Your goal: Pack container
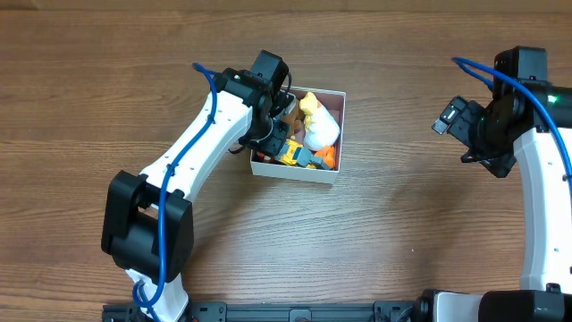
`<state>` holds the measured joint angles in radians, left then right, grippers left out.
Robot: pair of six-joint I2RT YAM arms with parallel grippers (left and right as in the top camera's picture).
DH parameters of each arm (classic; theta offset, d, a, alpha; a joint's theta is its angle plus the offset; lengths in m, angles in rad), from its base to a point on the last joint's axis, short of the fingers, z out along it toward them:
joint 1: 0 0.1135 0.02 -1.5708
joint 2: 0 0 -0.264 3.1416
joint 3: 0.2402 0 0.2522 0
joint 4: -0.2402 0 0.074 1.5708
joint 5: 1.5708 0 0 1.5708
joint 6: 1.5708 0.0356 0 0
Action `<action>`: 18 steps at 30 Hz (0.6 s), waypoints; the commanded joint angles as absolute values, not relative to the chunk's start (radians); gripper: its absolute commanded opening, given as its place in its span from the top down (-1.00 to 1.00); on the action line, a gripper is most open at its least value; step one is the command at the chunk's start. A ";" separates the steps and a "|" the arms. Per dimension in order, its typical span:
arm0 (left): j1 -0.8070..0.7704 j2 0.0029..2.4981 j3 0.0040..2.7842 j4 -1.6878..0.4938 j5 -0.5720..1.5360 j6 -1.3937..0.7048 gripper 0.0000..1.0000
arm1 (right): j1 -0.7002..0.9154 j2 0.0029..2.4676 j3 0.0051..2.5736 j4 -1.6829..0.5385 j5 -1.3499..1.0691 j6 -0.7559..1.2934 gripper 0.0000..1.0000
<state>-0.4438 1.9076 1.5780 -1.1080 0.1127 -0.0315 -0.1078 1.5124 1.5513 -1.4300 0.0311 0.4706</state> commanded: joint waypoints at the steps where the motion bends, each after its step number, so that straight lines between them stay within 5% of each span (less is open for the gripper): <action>1: -0.444 1.822 1.635 -1.121 0.096 -0.056 0.07 | -0.107 1.510 1.557 -1.427 0.043 0.470 -1.00; 4: -0.444 1.750 1.711 -1.148 0.025 -0.057 -0.03 | -0.107 1.510 1.557 -1.428 0.043 0.470 -1.00; 5: -0.442 1.719 1.734 -1.155 -0.033 -0.057 -0.37 | -0.107 1.510 1.557 -1.428 0.043 0.470 -1.00; 6: -0.437 1.696 1.746 -1.156 -0.072 -0.059 -1.00 | -0.107 1.510 1.557 -1.428 0.043 0.470 -1.00; 11: -0.296 1.546 1.755 -1.187 -0.121 -0.100 -1.00 | -0.086 1.454 1.562 -1.321 -0.215 0.200 -0.90; 18: -0.058 1.262 1.755 -1.310 -0.114 -0.120 -1.00 | -0.033 1.051 1.567 -1.103 -0.342 0.155 -1.00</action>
